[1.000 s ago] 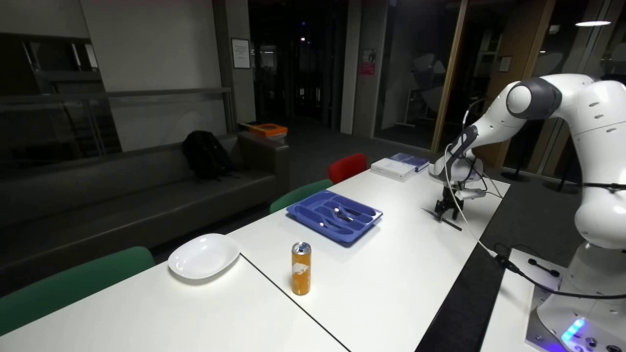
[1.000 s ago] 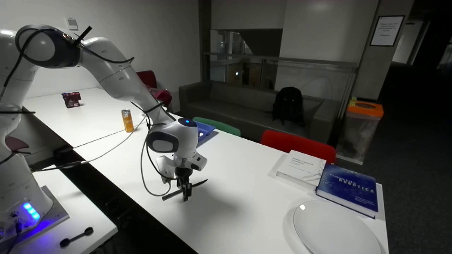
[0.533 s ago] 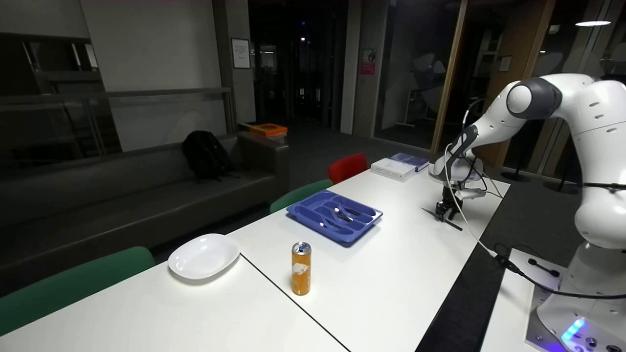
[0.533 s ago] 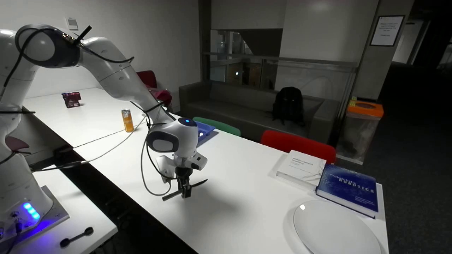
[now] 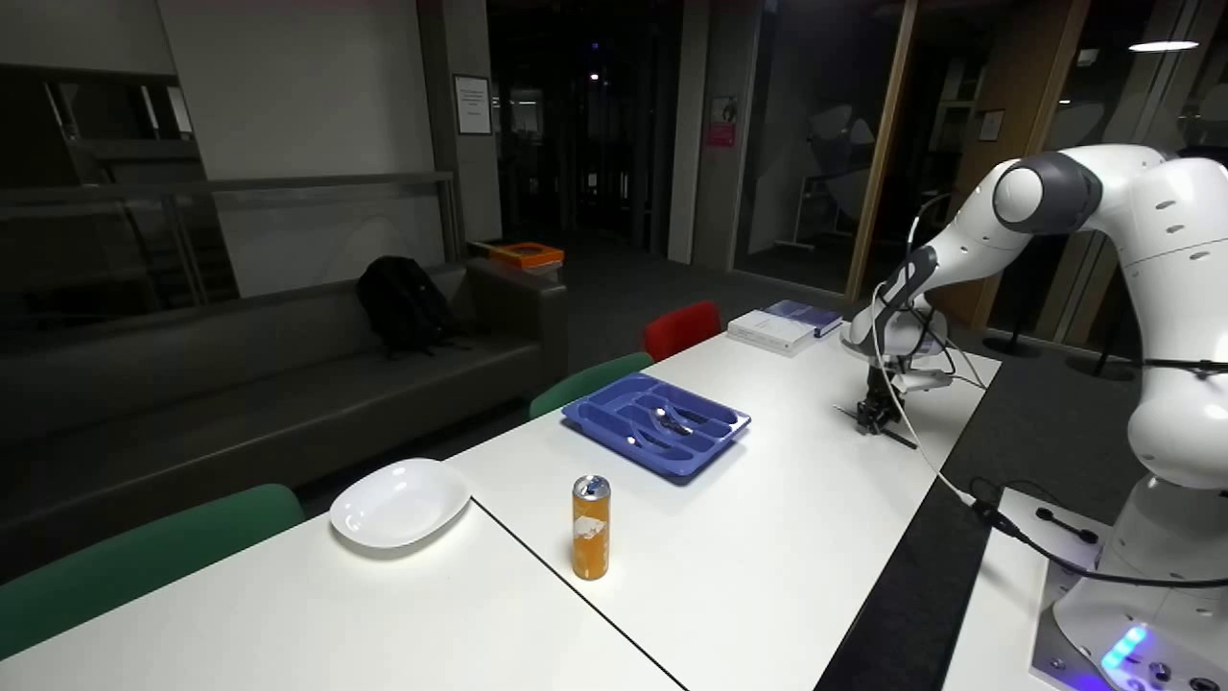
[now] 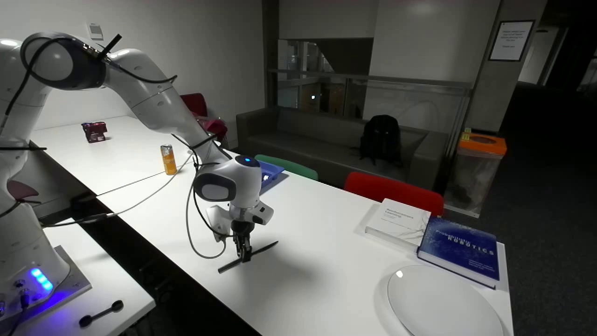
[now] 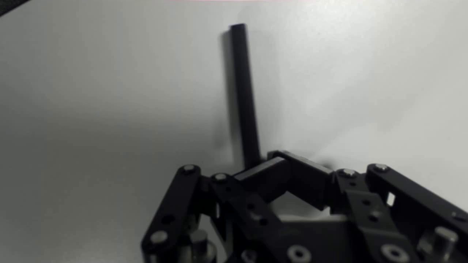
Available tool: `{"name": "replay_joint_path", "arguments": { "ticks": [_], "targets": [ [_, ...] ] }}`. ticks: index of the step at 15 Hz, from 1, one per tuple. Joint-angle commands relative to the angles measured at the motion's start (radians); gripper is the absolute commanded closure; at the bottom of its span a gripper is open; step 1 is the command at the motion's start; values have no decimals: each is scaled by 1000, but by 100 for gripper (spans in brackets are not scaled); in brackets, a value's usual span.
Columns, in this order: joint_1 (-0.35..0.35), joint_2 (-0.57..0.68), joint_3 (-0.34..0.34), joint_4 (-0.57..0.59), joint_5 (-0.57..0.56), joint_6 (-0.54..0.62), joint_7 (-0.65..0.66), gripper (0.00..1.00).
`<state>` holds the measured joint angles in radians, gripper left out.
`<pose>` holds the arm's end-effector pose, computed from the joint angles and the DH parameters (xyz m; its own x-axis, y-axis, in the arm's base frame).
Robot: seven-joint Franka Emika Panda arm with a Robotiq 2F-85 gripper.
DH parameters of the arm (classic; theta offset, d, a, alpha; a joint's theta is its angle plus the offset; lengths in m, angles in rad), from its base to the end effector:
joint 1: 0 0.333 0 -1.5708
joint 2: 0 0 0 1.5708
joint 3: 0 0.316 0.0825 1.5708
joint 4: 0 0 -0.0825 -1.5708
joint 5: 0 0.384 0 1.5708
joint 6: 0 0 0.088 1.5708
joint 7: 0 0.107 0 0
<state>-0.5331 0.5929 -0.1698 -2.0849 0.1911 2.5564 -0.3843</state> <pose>0.4285 -0.3706 0.1304 0.8920 -0.4407 -0.1007 -0.4457 -0.8946 -0.0332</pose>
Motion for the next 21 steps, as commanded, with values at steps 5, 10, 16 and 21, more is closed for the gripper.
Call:
{"name": "replay_joint_path", "arguments": {
  "ticks": [5,10,16,21],
  "targets": [
    [34,-60,-17,-83,-32,88,39,100],
    [27,-94,-12,-126,-29,137,31,100],
    [3,-169,-7,-183,-13,156,10,97],
    [10,-205,-24,-196,-19,131,21,56]
  ]
}}
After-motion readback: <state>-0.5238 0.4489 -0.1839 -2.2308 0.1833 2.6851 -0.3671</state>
